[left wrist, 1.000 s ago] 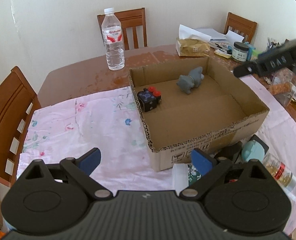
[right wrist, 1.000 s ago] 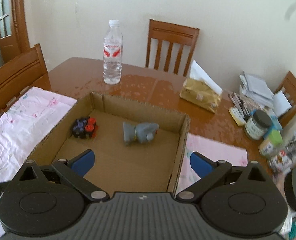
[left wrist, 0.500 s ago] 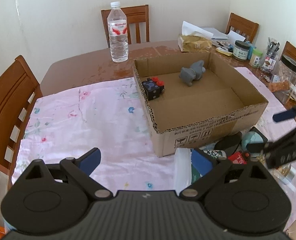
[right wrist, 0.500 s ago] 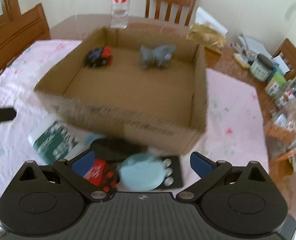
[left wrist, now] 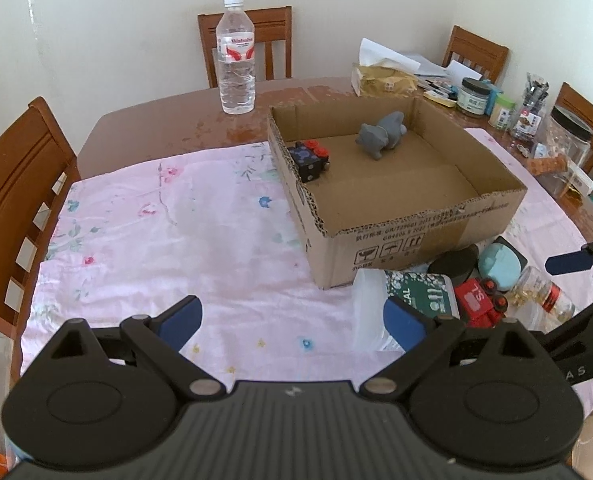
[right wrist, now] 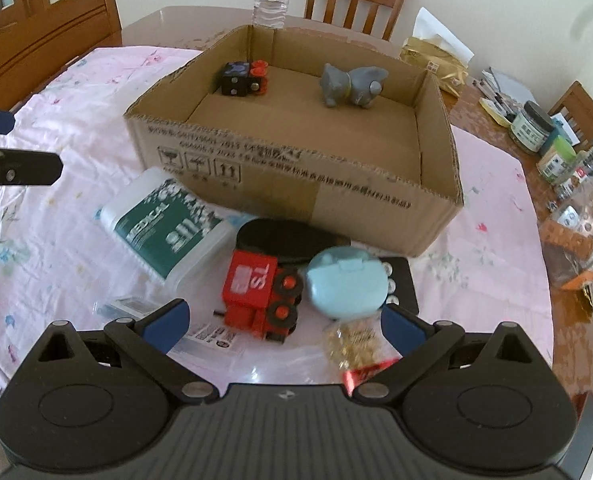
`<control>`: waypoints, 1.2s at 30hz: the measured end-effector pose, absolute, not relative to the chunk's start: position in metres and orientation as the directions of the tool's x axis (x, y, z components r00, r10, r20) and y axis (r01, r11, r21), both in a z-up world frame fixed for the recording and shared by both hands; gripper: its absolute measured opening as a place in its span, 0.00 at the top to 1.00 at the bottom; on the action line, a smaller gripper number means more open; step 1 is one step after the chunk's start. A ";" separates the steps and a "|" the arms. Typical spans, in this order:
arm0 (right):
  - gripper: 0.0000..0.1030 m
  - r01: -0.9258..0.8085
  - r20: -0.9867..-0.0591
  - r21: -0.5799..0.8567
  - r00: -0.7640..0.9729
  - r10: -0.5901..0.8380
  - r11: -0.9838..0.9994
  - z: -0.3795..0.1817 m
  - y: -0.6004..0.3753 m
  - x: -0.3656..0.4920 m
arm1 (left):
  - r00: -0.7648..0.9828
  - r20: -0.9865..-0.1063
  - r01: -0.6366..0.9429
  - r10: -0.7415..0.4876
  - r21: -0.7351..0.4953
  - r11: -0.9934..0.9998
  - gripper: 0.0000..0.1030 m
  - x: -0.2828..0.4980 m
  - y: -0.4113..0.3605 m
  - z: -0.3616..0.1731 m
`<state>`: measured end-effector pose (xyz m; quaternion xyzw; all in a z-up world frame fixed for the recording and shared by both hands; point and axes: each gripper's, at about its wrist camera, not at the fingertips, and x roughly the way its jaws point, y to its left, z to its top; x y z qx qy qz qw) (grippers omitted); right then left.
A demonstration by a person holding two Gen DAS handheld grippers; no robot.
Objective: Organize rigid objects
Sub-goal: 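Withdraw both open tools from the box toward the remaining items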
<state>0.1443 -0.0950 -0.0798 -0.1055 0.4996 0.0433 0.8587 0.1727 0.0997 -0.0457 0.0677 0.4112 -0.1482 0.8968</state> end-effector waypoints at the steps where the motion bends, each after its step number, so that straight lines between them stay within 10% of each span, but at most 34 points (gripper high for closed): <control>1: 0.00 -0.163 -0.861 -0.149 0.506 -0.047 0.975 -0.079 -0.094 0.141 | 0.616 -0.758 0.329 -0.215 -0.001 0.944 0.06 0.172 0.100 -0.046; 19: 0.00 0.200 -0.824 -0.236 0.477 -0.305 0.951 -0.098 -0.118 0.091 | 0.554 -0.766 0.504 -0.326 -0.003 0.864 0.06 0.156 0.098 -0.055; 36: 0.00 0.193 -0.852 -0.036 0.507 -0.131 0.981 -0.086 -0.176 0.051 | 0.511 -0.805 0.493 -0.301 -0.012 0.870 0.06 0.144 0.049 -0.066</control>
